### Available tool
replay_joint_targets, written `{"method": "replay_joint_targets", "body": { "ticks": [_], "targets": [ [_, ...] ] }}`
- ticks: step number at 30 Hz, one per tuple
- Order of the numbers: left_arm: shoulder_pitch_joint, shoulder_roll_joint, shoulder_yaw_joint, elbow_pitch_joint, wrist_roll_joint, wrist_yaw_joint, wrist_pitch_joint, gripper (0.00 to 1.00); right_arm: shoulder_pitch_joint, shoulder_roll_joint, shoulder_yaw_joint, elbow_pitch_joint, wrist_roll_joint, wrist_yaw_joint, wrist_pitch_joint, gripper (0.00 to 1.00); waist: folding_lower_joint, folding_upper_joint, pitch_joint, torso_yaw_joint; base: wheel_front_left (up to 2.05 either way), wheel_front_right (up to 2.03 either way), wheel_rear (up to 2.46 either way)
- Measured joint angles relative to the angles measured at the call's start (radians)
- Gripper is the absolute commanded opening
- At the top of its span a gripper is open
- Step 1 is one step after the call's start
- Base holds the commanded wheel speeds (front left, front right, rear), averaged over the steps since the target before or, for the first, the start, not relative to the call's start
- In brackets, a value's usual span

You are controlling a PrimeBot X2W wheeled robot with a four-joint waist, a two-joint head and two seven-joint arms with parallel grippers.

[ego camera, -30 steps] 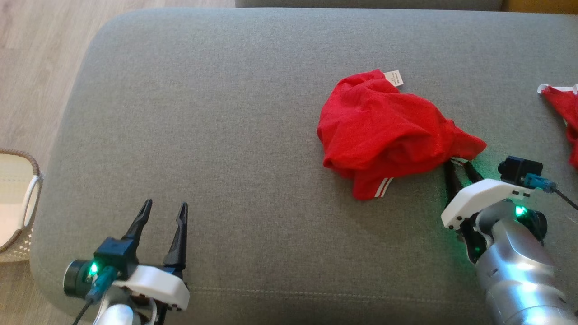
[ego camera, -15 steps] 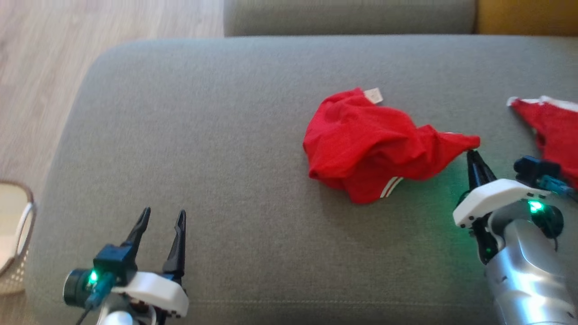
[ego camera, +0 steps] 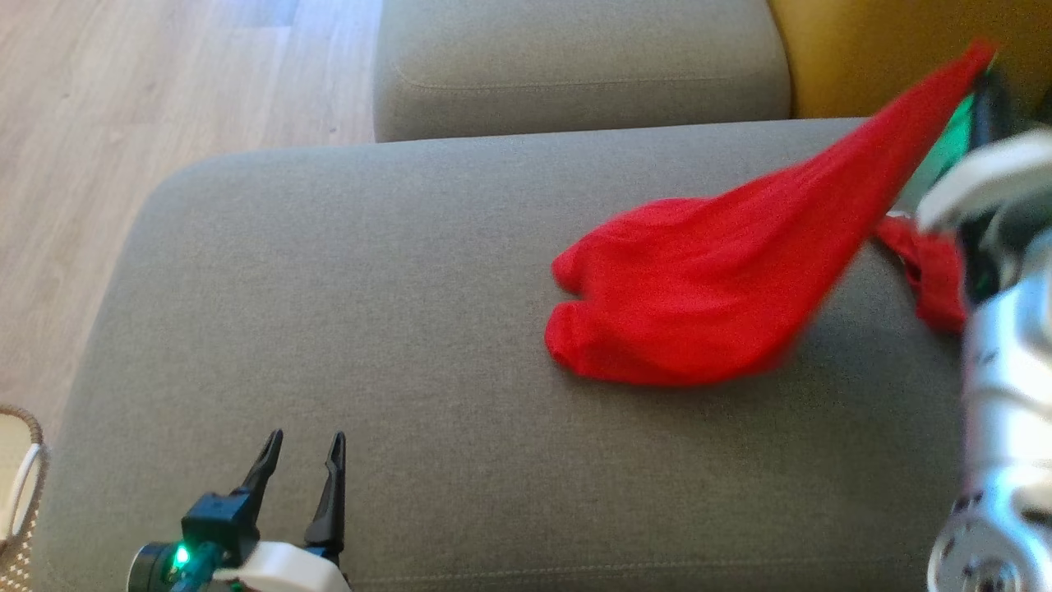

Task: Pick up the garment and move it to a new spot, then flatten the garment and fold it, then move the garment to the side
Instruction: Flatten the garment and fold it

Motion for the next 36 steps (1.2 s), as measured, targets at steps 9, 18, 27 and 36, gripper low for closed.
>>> {"method": "replay_joint_targets", "body": {
  "ticks": [9, 18, 27, 36],
  "targets": [
    [0.012, -0.004, -0.006, -0.002, -0.005, 0.008, 0.0, 1.0, -0.219, -0.012, 0.121, -0.135, -0.04, 0.0, 0.05, 0.0, 0.0, 0.0, -0.016, 0.05, 0.0, 0.0, 0.0],
    [0.023, -0.006, -0.049, 0.01, -0.014, 0.008, 0.0, 1.0, -0.149, -0.011, 0.647, -0.049, 0.309, 0.0, 0.069, 0.0, 0.0, 0.0, -0.016, 0.155, 0.0, 0.0, 0.0],
    [-0.004, -0.006, -0.122, 0.036, -0.054, 0.01, 0.0, 1.0, -0.009, -0.01, 1.119, -0.015, 0.58, 0.0, 0.067, 1.0, 0.0001, 0.0, 0.024, 0.282, 0.0, 0.0, 0.0],
    [-0.019, -0.006, -0.141, 0.044, -0.066, 0.036, 0.0, 1.0, -0.025, -0.009, 1.225, 0.09, 0.595, 0.0, 0.089, 1.0, 0.0001, 0.0, 0.042, 0.323, 0.0, 0.0, 0.0]
  ]
}}
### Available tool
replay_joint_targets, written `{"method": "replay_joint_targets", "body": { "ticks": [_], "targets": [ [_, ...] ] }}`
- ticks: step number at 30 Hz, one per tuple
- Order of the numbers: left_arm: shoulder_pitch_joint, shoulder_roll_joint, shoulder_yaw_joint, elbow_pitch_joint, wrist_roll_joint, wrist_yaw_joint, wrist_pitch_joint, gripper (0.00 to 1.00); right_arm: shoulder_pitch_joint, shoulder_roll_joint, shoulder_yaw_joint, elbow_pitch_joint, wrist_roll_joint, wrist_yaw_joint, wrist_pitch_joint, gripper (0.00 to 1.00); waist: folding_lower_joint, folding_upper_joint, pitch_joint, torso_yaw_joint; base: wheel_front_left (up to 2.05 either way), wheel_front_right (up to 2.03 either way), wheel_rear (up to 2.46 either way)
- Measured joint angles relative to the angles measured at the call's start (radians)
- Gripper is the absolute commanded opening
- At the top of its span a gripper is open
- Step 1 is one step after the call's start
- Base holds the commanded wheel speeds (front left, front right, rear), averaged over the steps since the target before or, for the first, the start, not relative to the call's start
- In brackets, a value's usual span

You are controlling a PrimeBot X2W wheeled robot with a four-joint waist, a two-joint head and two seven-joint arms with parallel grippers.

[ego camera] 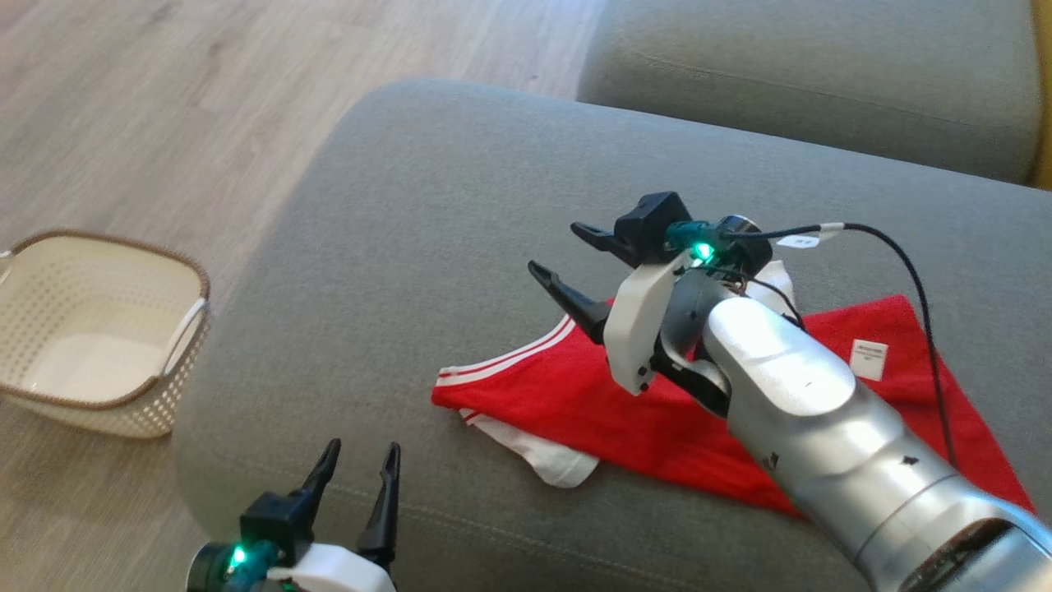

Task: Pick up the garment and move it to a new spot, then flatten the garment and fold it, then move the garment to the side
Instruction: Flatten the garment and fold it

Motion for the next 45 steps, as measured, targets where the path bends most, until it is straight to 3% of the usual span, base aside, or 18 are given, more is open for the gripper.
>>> {"method": "replay_joint_targets", "body": {
  "ticks": [4, 11, 19, 24, 28, 35, 41, 45],
  "targets": [
    [0.0, 0.0, 0.012, 0.002, 0.0, 0.0, 0.0, 1.0, -0.015, 0.001, -0.02, 0.024, 0.0, 0.0, -0.004, 1.0, 0.0, 0.0, -0.007, -0.028, 0.0, 0.0, 0.0],
    [0.0, 0.0, 0.06, -0.036, 0.004, 0.006, 0.0, 1.0, -0.049, 0.0, -0.166, 0.11, -0.025, 0.0, -0.109, 1.0, 0.0, 0.0, -0.031, -0.127, 0.0, 0.0, 0.0],
    [-0.029, -0.002, 0.096, -0.113, -0.035, 0.026, 0.0, 1.0, -0.032, -0.001, -0.421, 0.152, -0.174, 0.0, -0.198, 1.0, -0.0001, 0.0, -0.049, -0.266, 0.0, 0.0, 0.0],
    [-0.057, -0.003, 0.105, -0.142, -0.054, 0.049, 0.0, 1.0, 0.102, -0.002, -0.59, 0.046, -0.271, 0.0, -0.207, 1.0, 0.0, 0.0, -0.048, -0.342, 0.0, 0.0, 0.0],
    [-0.061, -0.005, 0.112, -0.151, -0.061, 0.057, 0.0, 1.0, 0.321, -0.002, -0.711, -0.152, -0.333, 0.0, -0.208, 1.0, 0.0, 0.0, -0.041, -0.403, 0.0, 0.0, 0.0],
    [-0.063, -0.007, 0.123, -0.141, -0.061, 0.059, 0.0, 1.0, 0.548, 0.005, -0.742, -0.368, -0.308, 0.0, -0.205, 1.0, -0.0001, 0.0, -0.022, -0.463, 0.0, 0.0, 0.0],
    [-0.086, -0.007, 0.128, -0.101, -0.042, 0.051, 0.0, 1.0, 0.579, 0.008, -0.738, -0.48, -0.287, 0.0, -0.183, 1.0, 0.0, 0.0, 0.005, -0.511, 0.0, 0.0, 0.0],
    [-0.156, -0.003, 0.114, 0.004, 0.003, 0.043, 0.0, 1.0, 0.58, 0.009, -0.729, -0.526, -0.284, 0.0, -0.163, 1.0, -0.0001, 0.0, 0.031, -0.545, 0.0, 0.0, 0.0]
  ]
}}
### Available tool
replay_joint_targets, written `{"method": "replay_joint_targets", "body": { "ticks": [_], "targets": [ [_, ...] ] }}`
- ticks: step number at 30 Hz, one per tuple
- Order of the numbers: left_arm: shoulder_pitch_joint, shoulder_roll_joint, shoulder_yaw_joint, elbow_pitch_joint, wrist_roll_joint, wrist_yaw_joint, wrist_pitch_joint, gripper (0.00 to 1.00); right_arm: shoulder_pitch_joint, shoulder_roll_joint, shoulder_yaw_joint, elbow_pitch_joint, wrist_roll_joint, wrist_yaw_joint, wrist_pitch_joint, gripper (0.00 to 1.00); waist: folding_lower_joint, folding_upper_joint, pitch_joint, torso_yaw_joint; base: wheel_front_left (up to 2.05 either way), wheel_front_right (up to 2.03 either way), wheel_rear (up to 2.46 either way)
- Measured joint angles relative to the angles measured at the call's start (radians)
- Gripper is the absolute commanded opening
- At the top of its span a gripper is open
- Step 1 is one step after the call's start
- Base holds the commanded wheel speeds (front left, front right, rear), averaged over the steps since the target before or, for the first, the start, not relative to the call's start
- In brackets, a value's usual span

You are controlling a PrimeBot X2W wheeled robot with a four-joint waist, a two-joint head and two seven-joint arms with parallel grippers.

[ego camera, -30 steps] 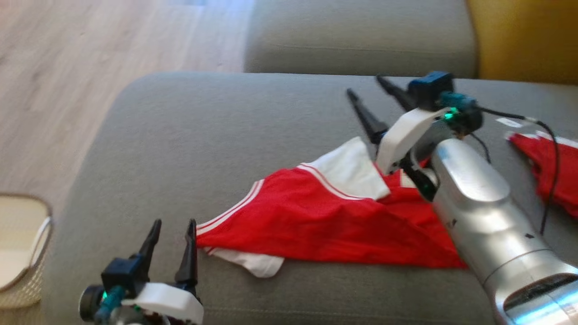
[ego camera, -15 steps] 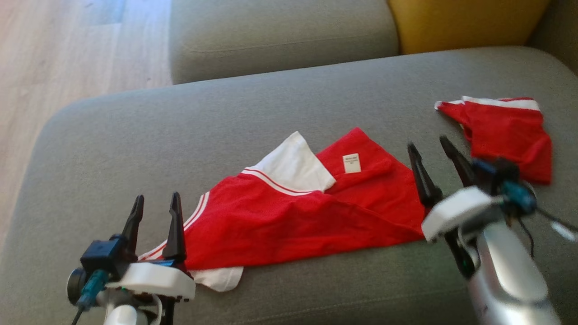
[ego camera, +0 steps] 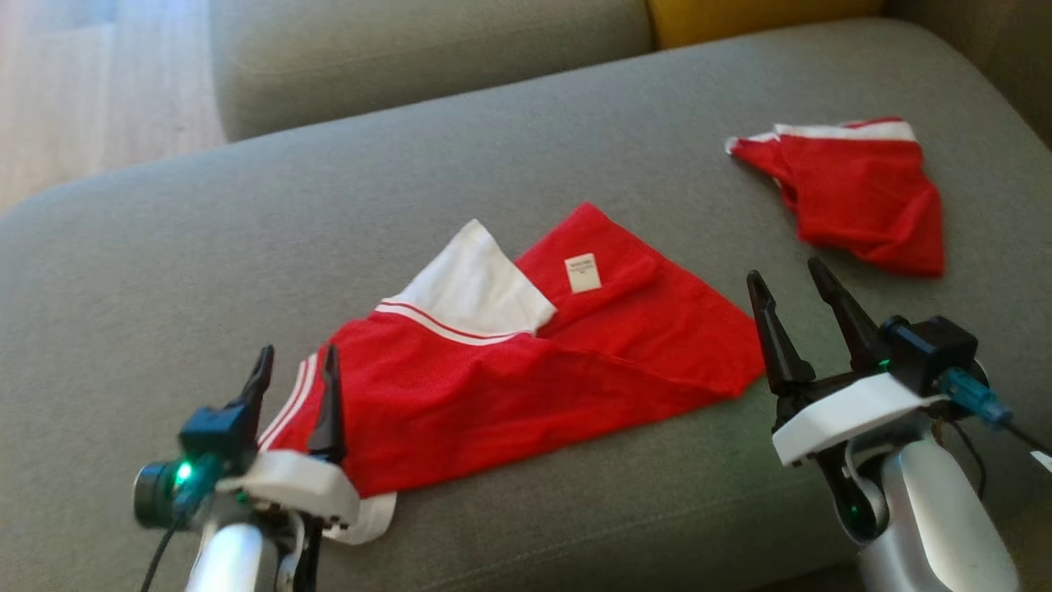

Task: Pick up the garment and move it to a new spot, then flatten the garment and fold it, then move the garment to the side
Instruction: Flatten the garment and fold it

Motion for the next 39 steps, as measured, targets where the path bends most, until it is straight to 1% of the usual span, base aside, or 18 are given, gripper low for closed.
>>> {"method": "replay_joint_targets", "body": {
  "ticks": [3, 6, 12, 16, 21, 23, 24, 25, 26, 28, 31, 36, 39],
  "targets": [
    [-0.084, 0.006, -0.025, 0.116, 0.026, -0.003, 0.034, 1.0, 0.002, 0.0, 0.003, -0.022, 0.002, 0.0, 0.009, 1.0, 0.0, 0.0, 0.024, -0.024, 0.0, 0.0, 0.0],
    [-0.189, 0.013, -0.054, 0.213, 0.047, -0.025, 0.096, 1.0, 0.002, 0.001, 0.007, -0.036, 0.005, 0.0, 0.01, 1.0, 0.0002, 0.0, 0.054, -0.048, 0.0, 0.0, 0.0],
    [-0.349, 0.03, -0.08, 0.371, 0.086, -0.025, 0.171, 1.0, 0.002, 0.001, 0.007, -0.041, 0.027, 0.0, 0.008, 1.0, 0.0002, 0.0, 0.107, -0.098, 0.0, 0.0, 0.0],
    [-0.396, 0.047, -0.09, 0.47, 0.096, -0.026, 0.23, 1.0, 0.001, 0.002, 0.009, -0.04, 0.03, 0.0, 0.003, 1.0, 0.0002, 0.0, 0.132, -0.123, 0.0, 0.0, 0.0],
    [-0.419, 0.048, -0.094, 0.528, 0.095, -0.028, 0.243, 1.0, 0.001, 0.002, 0.009, -0.032, 0.032, 0.0, -0.005, 1.0, 0.0001, 0.0, 0.143, -0.137, 0.0, 0.0, 0.0],
    [-0.432, 0.049, -0.099, 0.553, 0.094, -0.041, 0.244, 1.0, 0.0, 0.002, 0.009, -0.025, 0.038, 0.0, -0.005, 1.0, 0.0001, 0.0, 0.145, -0.141, 0.0, 0.0, 0.0],
    [-0.438, 0.049, -0.1, 0.566, 0.091, -0.046, 0.245, 0.72, 0.0, 0.002, 0.01, -0.021, 0.039, 0.0, -0.006, 1.0, 0.0, 0.0, 0.146, -0.143, 0.0, 0.0, 0.0],
    [-0.445, 0.049, -0.105, 0.575, 0.086, -0.054, 0.25, 0.04, 0.0, 0.002, 0.01, -0.017, 0.039, 0.0, -0.007, 1.0, 0.0, 0.0, 0.147, -0.144, 0.0, 0.0, 0.0],
    [-0.451, 0.05, -0.107, 0.582, 0.086, -0.058, 0.252, 0.0, 0.0, 0.002, 0.01, -0.015, 0.039, 0.0, -0.01, 1.0, 0.0, 0.0, 0.147, -0.145, 0.0, 0.0, 0.0],
    [-0.464, 0.05, -0.11, 0.597, 0.086, -0.062, 0.25, 0.0, -0.001, 0.002, 0.01, -0.01, 0.039, 0.0, -0.015, 1.0, 0.0, 0.0, 0.148, -0.146, 0.0, 0.0, 0.0],
    [-0.467, 0.05, -0.11, 0.608, 0.08, -0.059, 0.216, 0.0, -0.002, 0.002, 0.01, -0.002, 0.039, 0.0, -0.015, 1.0, 0.0, 0.0, 0.145, -0.145, 0.0, 0.0, 0.0],
    [-0.475, 0.063, -0.091, 0.602, 0.067, -0.017, 0.12, 0.0, -0.002, 0.003, 0.012, 0.014, 0.039, 0.0, -0.023, 1.0, 0.0, 0.0, 0.129, -0.141, 0.0, 0.0, 0.0],
    [-0.512, 0.081, -0.079, 0.588, 0.059, -0.017, 0.075, 0.0, -0.005, 0.003, 0.021, 0.02, 0.04, 0.0, -0.023, 1.0, 0.0, 0.0, 0.117, -0.143, 0.0, 0.0, 0.0]
  ]
}}
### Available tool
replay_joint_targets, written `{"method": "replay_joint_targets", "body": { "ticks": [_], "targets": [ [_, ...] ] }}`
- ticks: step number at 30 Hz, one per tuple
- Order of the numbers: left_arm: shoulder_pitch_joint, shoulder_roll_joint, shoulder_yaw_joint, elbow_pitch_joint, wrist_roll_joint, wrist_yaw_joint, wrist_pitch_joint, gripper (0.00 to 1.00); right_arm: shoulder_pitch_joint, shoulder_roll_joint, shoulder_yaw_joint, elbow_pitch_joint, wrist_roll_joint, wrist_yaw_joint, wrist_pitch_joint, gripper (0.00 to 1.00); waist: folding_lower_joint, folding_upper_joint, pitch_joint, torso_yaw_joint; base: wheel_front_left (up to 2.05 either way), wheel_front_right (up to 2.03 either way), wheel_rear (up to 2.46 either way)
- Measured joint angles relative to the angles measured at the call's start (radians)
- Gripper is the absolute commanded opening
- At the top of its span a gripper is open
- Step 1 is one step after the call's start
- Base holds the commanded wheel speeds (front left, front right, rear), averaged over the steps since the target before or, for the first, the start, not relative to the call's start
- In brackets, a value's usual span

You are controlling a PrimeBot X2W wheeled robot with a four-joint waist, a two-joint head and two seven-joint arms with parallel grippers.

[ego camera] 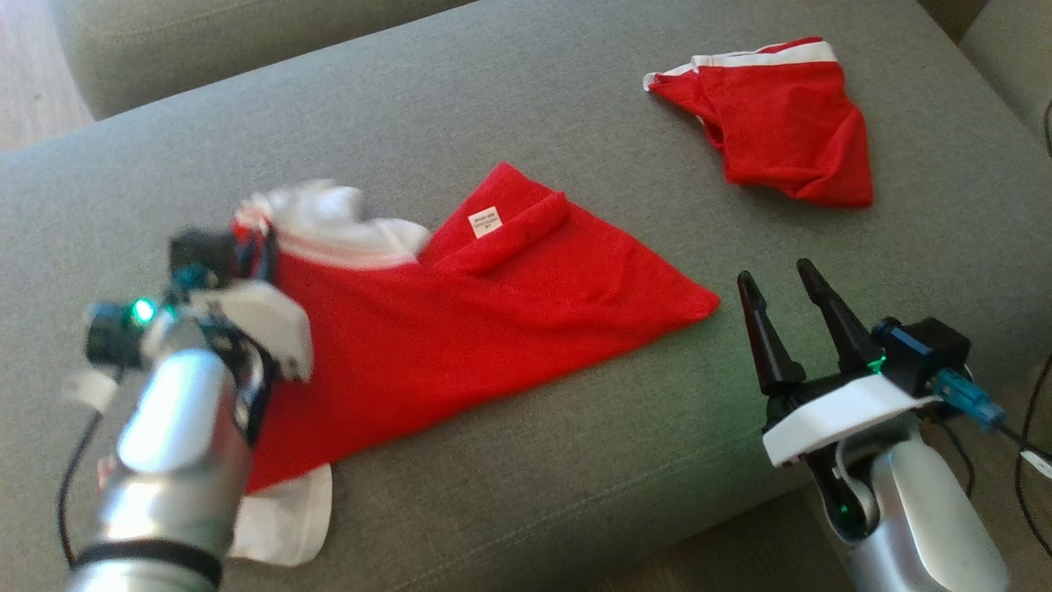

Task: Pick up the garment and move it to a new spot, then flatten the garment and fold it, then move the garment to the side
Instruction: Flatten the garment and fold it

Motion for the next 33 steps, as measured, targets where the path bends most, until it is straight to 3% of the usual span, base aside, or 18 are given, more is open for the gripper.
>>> {"method": "replay_joint_targets", "body": {
  "ticks": [12, 15, 20, 24, 30, 33],
  "targets": [
    [-0.374, 0.068, 0.0, -0.071, 0.029, 0.01, -0.062, 0.0, -0.084, 0.0, 0.088, 0.058, 0.068, 0.0, -0.015, 1.0, 0.0, 0.0, -0.029, -0.057, 0.0, 0.0, 0.0],
    [-0.463, 0.062, 0.001, -0.15, 0.031, 0.018, -0.071, 0.0, -0.083, -0.001, 0.086, 0.074, 0.081, 0.0, -0.018, 1.0, 0.0001, 0.0, -0.041, -0.064, 0.0, 0.0, 0.0],
    [-0.513, 0.047, 0.001, -0.398, 0.031, 0.027, -0.08, 0.0, -0.082, -0.001, 0.054, 0.083, 0.095, 0.0, -0.019, 1.0, 0.0, 0.0, -0.046, -0.04, 0.0, 0.0, 0.0],
    [-0.392, 0.054, -0.009, -0.481, 0.037, 0.022, -0.08, 0.0, -0.079, -0.001, 0.035, 0.082, 0.095, 0.0, -0.023, 1.0, 0.0, 0.0, -0.051, -0.006, 0.0, 0.0, 0.0],
    [0.024, 0.092, -0.06, -0.476, 0.031, 0.0, -0.079, 0.0, -0.075, -0.001, 0.015, 0.076, 0.092, 0.0, -0.023, 1.0, 0.0, 0.0, -0.063, 0.061, 0.0, 0.0, 0.0],
    [0.192, 0.118, -0.064, -0.458, 0.02, 0.011, -0.078, 0.0, -0.072, -0.001, 0.012, 0.078, 0.08, 0.0, -0.023, 1.0, 0.0, 0.0, -0.068, 0.1, 0.0, 0.0, 0.0]
  ]
}}
